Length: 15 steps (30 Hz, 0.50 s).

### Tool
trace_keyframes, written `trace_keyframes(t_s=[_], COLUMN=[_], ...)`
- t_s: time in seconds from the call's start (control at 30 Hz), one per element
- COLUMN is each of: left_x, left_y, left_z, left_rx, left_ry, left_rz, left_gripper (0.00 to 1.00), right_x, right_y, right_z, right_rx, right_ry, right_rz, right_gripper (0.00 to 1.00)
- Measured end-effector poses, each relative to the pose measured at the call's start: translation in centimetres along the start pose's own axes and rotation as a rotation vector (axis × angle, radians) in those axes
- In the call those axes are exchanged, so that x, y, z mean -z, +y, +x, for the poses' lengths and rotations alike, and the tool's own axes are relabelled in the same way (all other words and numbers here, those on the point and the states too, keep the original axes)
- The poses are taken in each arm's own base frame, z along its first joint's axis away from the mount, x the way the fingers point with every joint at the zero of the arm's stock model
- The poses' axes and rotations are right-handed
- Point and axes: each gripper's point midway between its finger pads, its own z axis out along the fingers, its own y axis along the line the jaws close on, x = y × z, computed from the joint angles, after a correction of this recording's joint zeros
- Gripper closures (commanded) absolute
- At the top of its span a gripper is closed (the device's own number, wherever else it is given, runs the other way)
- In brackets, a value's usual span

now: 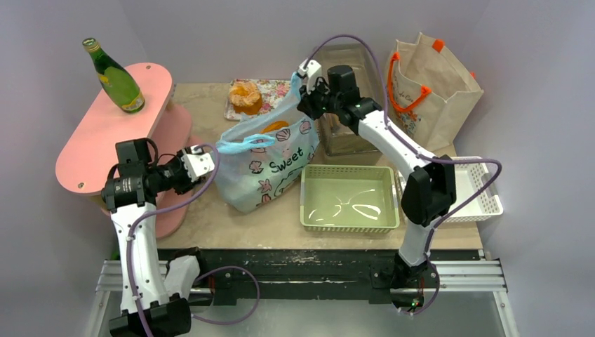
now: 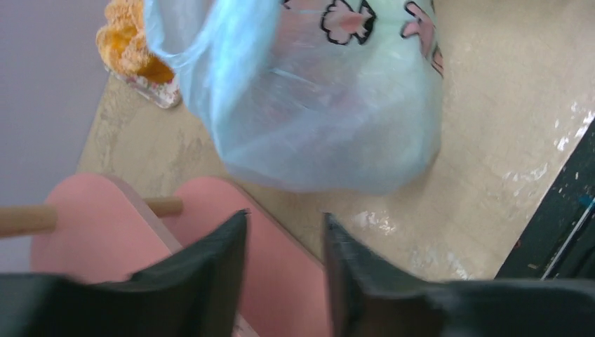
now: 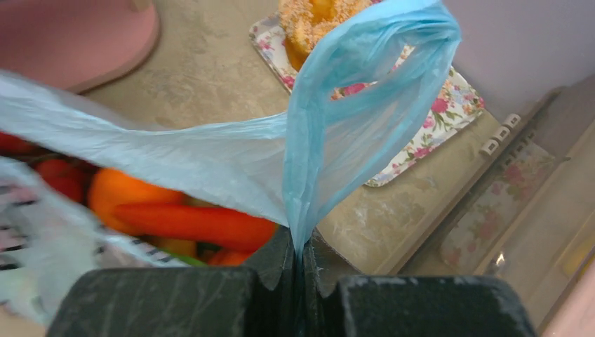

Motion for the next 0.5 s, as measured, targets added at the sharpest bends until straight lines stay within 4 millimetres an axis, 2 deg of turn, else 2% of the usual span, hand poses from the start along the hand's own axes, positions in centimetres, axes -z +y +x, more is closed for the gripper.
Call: trace_keyframes(t_s=[0.03, 0.1, 0.17, 0.3, 0.37, 0.43, 0.5], left_x=[-0.1, -0.2, -0.3, -0.3, -1.7, -3.7, -6.4], left_y=[-0.2, -0.5, -0.2, 3.4, 4.2, 3.8, 3.0], left_z=[0.0, -1.0, -4.0, -14.4, -17.4, -18.5, -18.3], left_rx=[-0.008, 0.006, 0.015, 0.017, 0.034, 0.050, 0.075], left_ry=[0.000, -0.014, -0.055, -0.225, -0.276, -0.284, -0.261], left_rz=[0.011, 0.029, 0.065, 0.073, 0.089, 0.134, 0.196], left_gripper=[0.32, 0.30, 0.31, 0.31, 0.29, 0.26, 0.18], right_x=[0.4, 1.4, 1.7, 1.5, 1.6, 1.7, 1.8], right_y=[-0.1, 0.2, 1.6, 6.3, 8.1, 9.1, 9.4], right_z=[-0.3, -1.2, -2.1, -3.4, -3.6, -3.8, -3.9], right_rx=[-0.019, -0.064, -0.080, -0.097, -0.110, -0.130, -0.160], right_ry=[-0.010, -0.041, -0.061, -0.078, -0.078, -0.078, -0.076], right_rz=[-0.014, -0.060, -0.109, -0.240, -0.288, -0.321, -0.340], right_gripper=[1.00, 1.00, 1.00, 1.00, 1.00, 1.00, 1.00])
